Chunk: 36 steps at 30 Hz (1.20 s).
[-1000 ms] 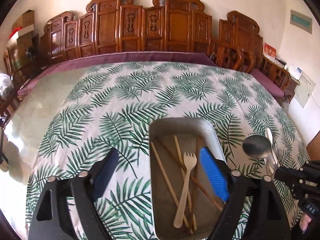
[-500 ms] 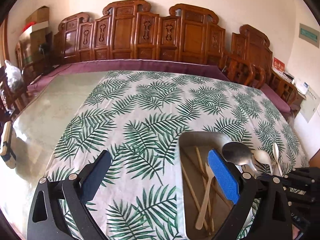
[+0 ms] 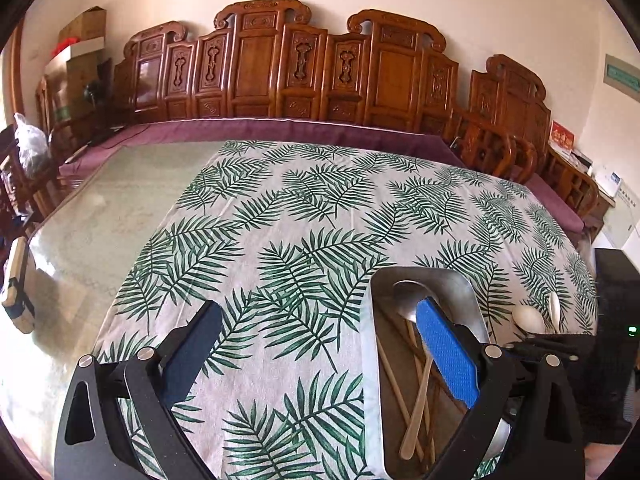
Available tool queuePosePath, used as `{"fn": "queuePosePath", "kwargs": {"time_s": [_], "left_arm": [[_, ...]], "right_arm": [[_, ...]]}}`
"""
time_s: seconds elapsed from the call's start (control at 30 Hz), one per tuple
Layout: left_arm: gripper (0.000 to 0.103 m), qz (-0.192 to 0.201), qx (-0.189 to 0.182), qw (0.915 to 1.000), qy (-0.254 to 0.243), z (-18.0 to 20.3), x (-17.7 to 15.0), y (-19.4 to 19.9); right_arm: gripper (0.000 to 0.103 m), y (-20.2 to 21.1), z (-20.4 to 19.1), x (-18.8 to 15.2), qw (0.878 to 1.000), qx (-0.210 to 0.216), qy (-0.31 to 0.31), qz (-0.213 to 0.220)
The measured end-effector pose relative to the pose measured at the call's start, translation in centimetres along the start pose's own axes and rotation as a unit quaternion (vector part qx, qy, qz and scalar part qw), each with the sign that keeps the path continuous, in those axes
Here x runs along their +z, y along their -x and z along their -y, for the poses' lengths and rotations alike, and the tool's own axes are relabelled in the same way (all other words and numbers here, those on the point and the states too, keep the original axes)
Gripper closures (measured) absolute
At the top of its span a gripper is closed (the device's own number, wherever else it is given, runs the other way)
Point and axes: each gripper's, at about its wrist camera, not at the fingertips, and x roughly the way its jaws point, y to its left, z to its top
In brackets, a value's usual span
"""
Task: Organize utensils
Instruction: 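Carry the metal spoon over the grey tray and open the right gripper, then move both grippers from the tray to the loose utensils on the cloth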
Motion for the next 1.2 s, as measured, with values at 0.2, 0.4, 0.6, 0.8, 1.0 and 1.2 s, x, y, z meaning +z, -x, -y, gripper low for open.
{"fn": "queuePosePath", "kwargs": {"time_s": [0.2,0.4,0.6,0.8,1.0,1.2], "left_arm": [[0.009,-0.001,0.000,1.0000,0.000,0.0,0.0,0.0],[0.009,-0.002,0.000,1.0000,0.001,0.0,0.0,-0.1],[0.009,-0.002,0.000,1.0000,-0.002,0.2,0.0,-0.1],[0.009,-0.004,-0.009,0.9999,-0.006,1.6,-0.2,-0.3],[0.009,-0.007,-0.023,0.9993,-0.028,4.5,-0.7,-0.3],[0.009,-0.011,-0.042,0.9976,-0.054,7.9,-1.5,-0.2]], "right_arm": [[0.101,-1.8,-0.2,-0.1,0.999,0.027,-0.030,-0.018],[0.097,-2.2,-0.3,-1.0,0.997,0.057,-0.040,-0.025],[0.096,-0.6,0.1,-1.6,0.997,0.075,-0.032,-0.007],[0.096,3.4,1.8,-2.5,0.998,0.061,-0.016,0.024],[0.096,8.2,5.2,-4.0,0.999,0.020,-0.001,0.051],[0.096,12.1,9.4,-5.6,0.997,-0.036,0.002,0.067]]}}
